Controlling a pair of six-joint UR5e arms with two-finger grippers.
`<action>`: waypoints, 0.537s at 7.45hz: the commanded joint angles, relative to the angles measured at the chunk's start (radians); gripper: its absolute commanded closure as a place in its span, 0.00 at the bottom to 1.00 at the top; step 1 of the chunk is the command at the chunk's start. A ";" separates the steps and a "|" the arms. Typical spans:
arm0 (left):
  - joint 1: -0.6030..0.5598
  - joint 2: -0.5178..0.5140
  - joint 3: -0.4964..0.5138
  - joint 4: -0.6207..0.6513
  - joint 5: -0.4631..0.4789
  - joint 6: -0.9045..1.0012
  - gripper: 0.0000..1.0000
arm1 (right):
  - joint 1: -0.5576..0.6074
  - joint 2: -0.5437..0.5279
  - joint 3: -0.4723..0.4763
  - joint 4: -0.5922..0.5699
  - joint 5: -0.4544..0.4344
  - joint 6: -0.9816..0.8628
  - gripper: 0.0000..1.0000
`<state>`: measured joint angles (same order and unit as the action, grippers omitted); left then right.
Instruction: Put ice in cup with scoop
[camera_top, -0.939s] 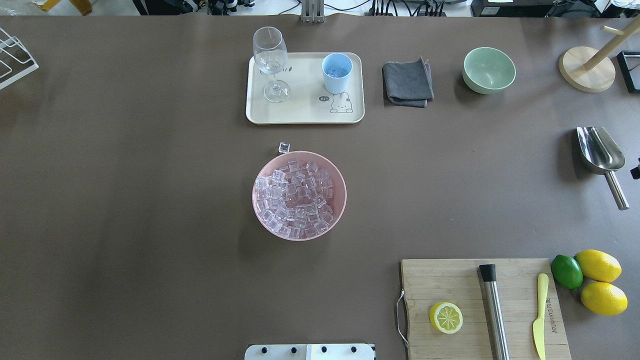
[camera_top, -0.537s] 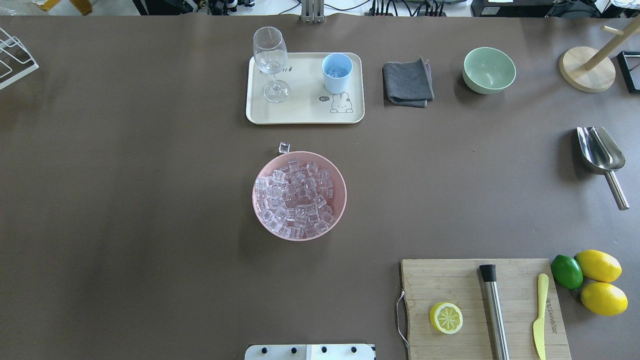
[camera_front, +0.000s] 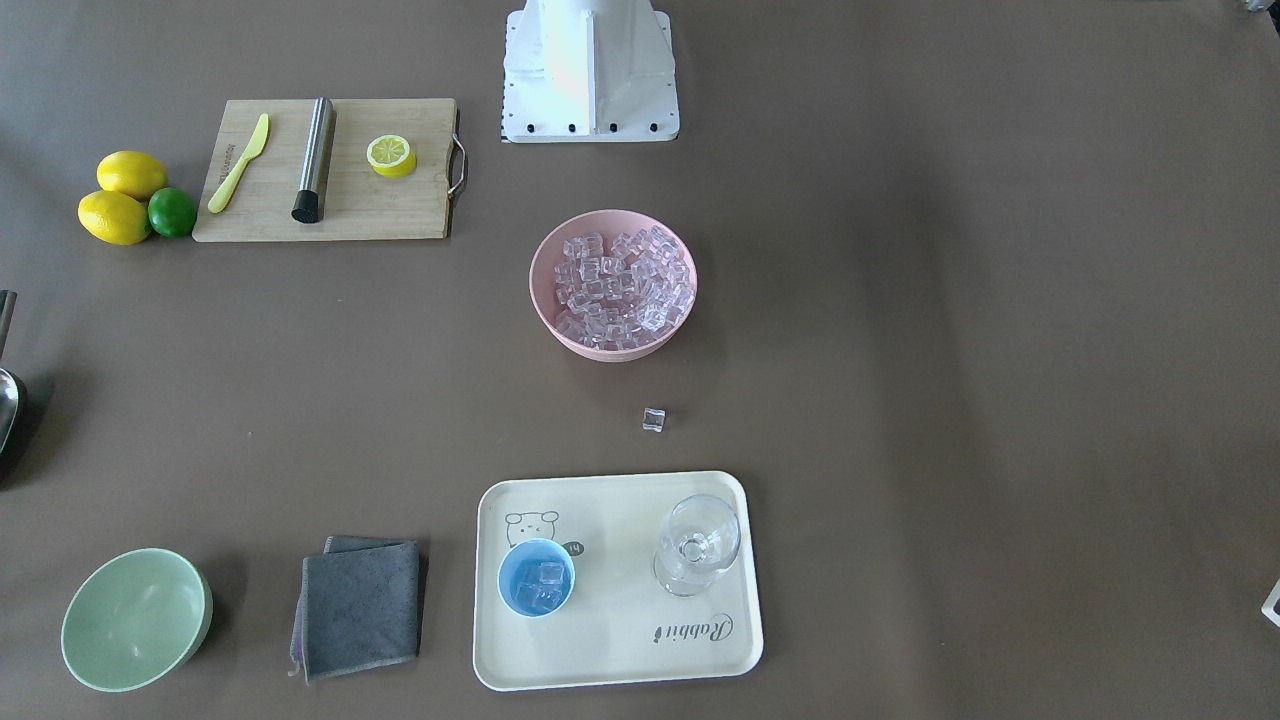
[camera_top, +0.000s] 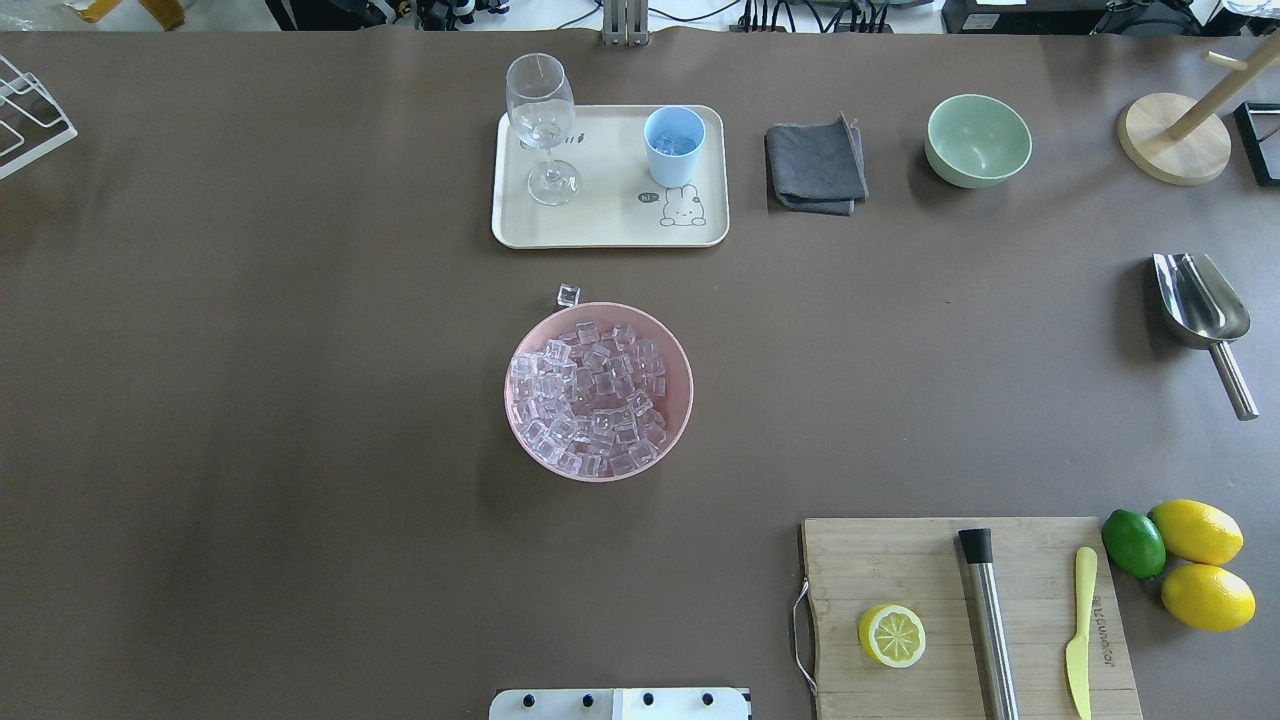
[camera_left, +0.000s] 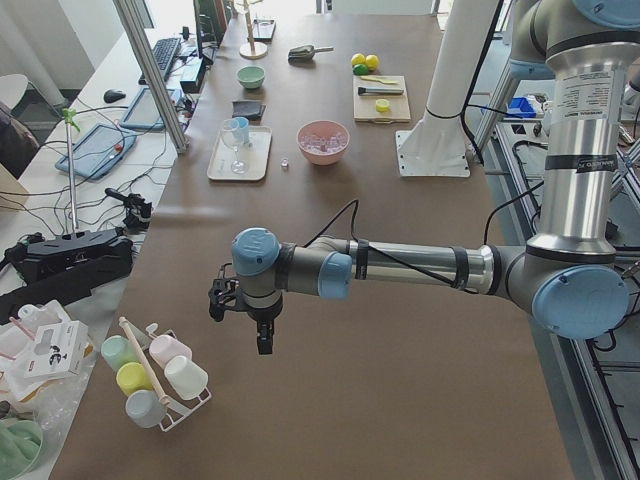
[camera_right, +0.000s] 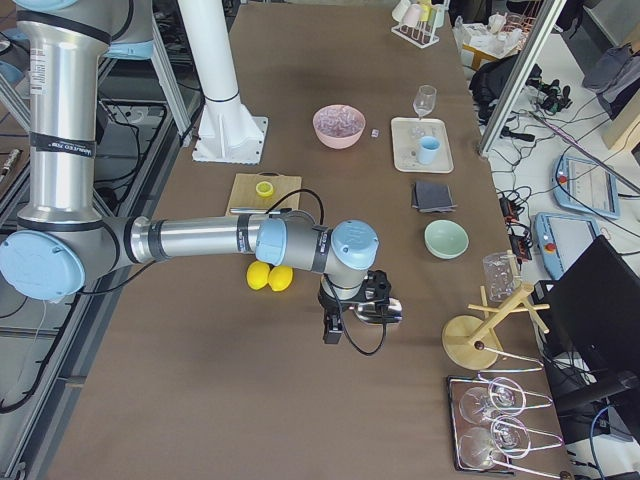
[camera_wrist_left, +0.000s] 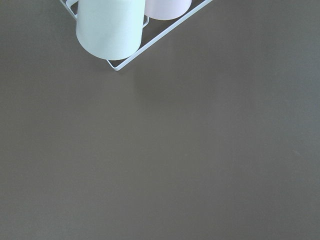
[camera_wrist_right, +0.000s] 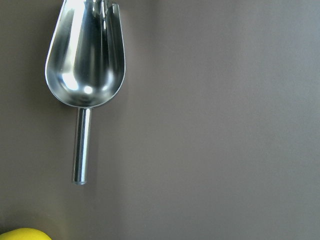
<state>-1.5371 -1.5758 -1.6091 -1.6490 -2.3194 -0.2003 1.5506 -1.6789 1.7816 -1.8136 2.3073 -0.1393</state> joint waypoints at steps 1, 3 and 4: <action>0.000 -0.001 0.001 0.000 0.000 0.001 0.01 | 0.002 -0.001 0.007 -0.003 0.001 0.000 0.00; 0.005 -0.006 0.003 0.002 0.000 -0.001 0.01 | 0.002 -0.002 0.004 -0.004 0.000 0.000 0.00; 0.005 -0.004 0.005 0.002 0.000 0.001 0.01 | 0.002 -0.002 0.002 -0.006 0.000 0.000 0.00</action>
<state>-1.5337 -1.5805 -1.6074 -1.6478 -2.3194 -0.2006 1.5523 -1.6809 1.7864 -1.8173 2.3079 -0.1396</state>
